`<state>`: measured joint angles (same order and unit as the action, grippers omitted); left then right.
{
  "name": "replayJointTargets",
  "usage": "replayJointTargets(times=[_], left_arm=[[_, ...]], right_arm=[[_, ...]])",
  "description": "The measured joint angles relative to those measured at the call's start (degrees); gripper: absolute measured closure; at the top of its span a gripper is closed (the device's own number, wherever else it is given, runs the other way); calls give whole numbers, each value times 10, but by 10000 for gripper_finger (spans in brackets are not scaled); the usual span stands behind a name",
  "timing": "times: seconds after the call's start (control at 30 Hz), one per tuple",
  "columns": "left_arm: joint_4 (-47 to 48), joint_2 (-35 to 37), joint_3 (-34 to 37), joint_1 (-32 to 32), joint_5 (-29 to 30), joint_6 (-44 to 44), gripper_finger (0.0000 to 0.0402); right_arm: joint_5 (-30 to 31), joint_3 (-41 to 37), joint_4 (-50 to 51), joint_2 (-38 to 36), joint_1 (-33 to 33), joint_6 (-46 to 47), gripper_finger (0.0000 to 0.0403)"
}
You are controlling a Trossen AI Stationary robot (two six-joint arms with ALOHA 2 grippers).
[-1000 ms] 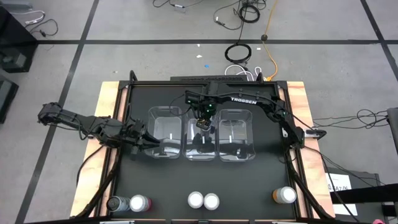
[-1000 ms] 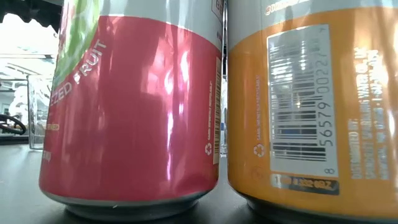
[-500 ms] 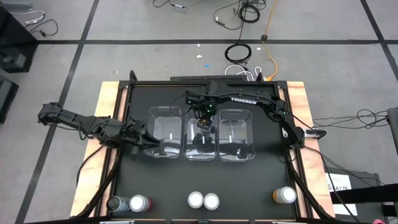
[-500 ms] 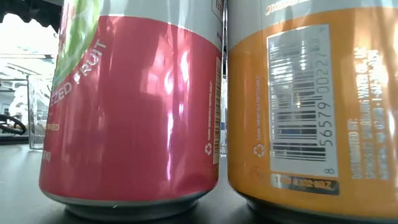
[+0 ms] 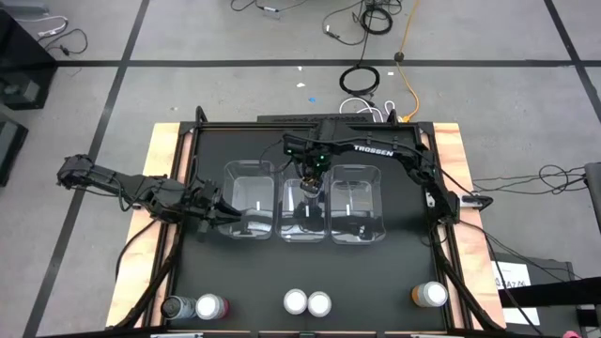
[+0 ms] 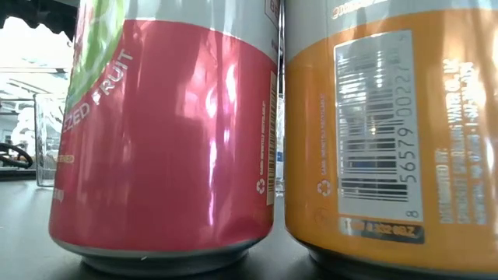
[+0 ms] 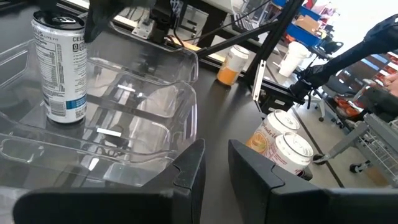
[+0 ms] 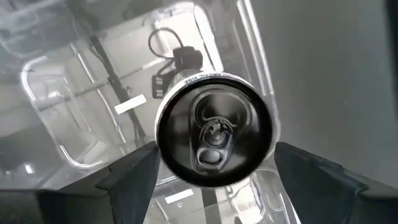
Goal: Sort soda cans
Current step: Put the right white-blue soda can into the center transparent bin, then put the right yellow-white soda can into the middle right transparent bin
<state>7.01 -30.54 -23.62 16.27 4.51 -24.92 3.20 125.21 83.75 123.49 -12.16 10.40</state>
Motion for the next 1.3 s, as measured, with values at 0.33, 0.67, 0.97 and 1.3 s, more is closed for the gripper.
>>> replayJointTargets(times=[0.33,0.67,0.97,1.3], left_arm=[[-1,0,0,0,0,2,322],[0,0,0,0,0,3,322],[0,0,0,0,0,3,322],[0,0,0,0,0,3,322]], right_arm=[[-3,0,-7,-3,2,25,94],[-6,0,8,-4,9,40,94],[-5,0,24,-8,12,40,94],[-2,1,25,-76,13,59,94]])
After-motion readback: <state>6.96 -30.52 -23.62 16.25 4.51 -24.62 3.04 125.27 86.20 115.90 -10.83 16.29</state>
